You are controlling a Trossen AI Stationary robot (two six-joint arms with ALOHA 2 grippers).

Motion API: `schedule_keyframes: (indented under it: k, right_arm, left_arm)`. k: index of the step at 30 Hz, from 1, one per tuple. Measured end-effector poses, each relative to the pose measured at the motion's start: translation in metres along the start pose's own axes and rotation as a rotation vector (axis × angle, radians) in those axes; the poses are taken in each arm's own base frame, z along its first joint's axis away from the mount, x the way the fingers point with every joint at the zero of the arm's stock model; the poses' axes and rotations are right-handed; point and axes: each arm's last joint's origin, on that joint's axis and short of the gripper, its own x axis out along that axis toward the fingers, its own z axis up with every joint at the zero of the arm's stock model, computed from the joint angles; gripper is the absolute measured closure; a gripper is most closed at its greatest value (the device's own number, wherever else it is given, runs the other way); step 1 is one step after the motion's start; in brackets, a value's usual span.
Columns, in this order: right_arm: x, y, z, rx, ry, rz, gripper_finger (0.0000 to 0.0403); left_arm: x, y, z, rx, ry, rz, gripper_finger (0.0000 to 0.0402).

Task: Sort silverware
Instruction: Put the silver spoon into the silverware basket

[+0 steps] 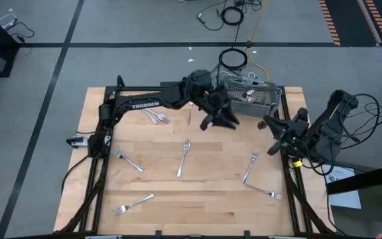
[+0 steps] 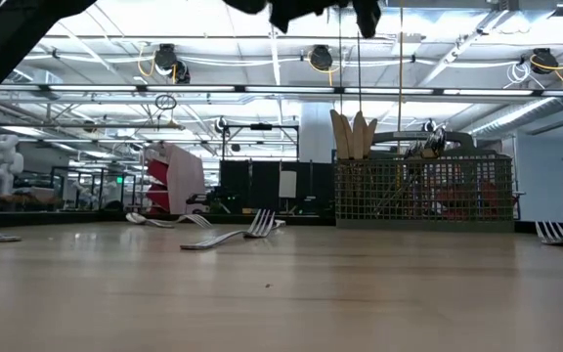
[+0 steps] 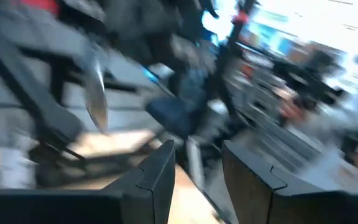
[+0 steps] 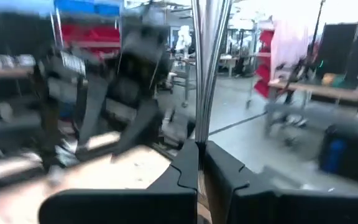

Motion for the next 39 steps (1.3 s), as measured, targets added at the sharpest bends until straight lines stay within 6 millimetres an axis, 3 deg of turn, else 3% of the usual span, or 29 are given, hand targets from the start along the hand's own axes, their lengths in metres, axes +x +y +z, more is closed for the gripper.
schedule_keyframes:
  k: [4, 9, 16, 19, 23, 27, 30, 34, 39]
  right_arm:
    - [0.008, -0.006, 0.002, -0.058, 0.0, -0.067, 0.04]
    - [0.014, -0.01, 0.002, -0.062, 0.0, -0.11, 0.04]
    - [0.022, -0.014, 0.001, -0.073, 0.001, -0.178, 0.0401]
    - [0.025, -0.015, 0.001, -0.068, 0.001, -0.204, 0.0401]
    - [0.03, -0.015, 0.0, -0.073, 0.011, -0.175, 0.0402]
    - [0.036, -0.013, -0.004, -0.076, 0.039, -0.078, 0.0402]
    - [0.04, -0.01, -0.008, -0.072, 0.069, -0.006, 0.0402]
    - [0.044, -0.006, -0.007, -0.048, 0.084, 0.077, 0.0402]
    - [0.048, -0.003, -0.004, 0.002, 0.079, 0.134, 0.0402]
  left_arm:
    - [-0.001, -0.007, 0.021, 0.043, -0.063, 0.102, 0.0263]
    - [0.012, -0.034, 0.034, 0.303, -0.025, 0.136, 0.0263]
    - [0.029, -0.059, 0.037, 0.853, 0.229, 0.553, 0.0263]
    - [0.038, -0.066, 0.036, 0.957, 0.302, 0.697, 0.0263]
    - [0.042, -0.07, 0.038, 0.885, 0.248, 0.724, 0.0263]
    - [0.03, -0.063, 0.049, 0.626, 0.02, 0.47, 0.0263]
    - [0.014, -0.048, 0.058, 0.441, -0.104, 0.386, 0.0263]
    - [0.003, -0.033, 0.055, 0.343, -0.092, 0.37, 0.0263]
    - [0.01, -0.031, 0.049, 0.34, -0.073, 0.268, 0.0263]
